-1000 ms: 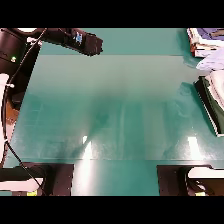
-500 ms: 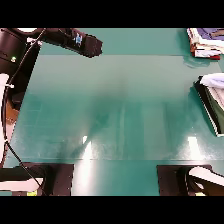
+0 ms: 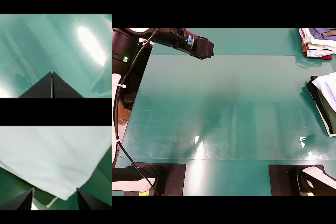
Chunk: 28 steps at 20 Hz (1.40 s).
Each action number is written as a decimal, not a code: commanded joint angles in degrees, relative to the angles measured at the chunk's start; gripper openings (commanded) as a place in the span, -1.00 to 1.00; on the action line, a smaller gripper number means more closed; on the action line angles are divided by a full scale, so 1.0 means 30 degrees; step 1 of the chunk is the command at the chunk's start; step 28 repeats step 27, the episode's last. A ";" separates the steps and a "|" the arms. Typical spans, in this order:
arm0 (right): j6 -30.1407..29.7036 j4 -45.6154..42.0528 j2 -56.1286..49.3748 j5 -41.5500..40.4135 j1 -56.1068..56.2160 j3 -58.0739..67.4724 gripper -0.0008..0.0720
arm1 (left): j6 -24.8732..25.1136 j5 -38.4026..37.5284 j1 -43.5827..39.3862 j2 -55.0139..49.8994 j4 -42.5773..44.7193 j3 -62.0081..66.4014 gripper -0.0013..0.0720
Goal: Fold the shirts.
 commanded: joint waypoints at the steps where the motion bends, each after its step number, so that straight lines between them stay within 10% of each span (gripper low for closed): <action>1: 0.0401 0.1333 0.0226 -0.0291 -0.0685 -0.0087 0.72 | 0.0000 0.0029 -0.0007 -0.0015 0.0007 0.0022 -0.90; 7: 0.0401 0.6448 0.0226 -0.1348 0.5872 0.2492 0.71 | -0.0007 0.0036 -0.0007 -0.0015 0.0015 0.0022 -0.90; 15: 0.0393 0.6251 -0.0627 -0.2404 1.8039 0.2936 0.54 | -0.0029 0.0415 -0.0007 -0.0007 -0.0015 0.0022 -0.90; 16: 0.0386 0.6251 -0.0889 -0.2404 1.8855 0.2936 0.41 | -0.0022 0.0641 -0.0007 -0.0007 -0.0015 0.0022 -0.90; 19: 0.0386 0.6273 -0.1508 -0.2353 2.0378 0.2936 -0.91 | -0.0022 0.0984 -0.0007 -0.0007 -0.0015 0.0022 -0.90; 28: 0.0386 0.6266 -0.1734 -0.2397 2.0837 0.2936 -0.94 | -0.0029 0.1071 -0.0007 -0.0007 -0.0015 0.0022 -0.90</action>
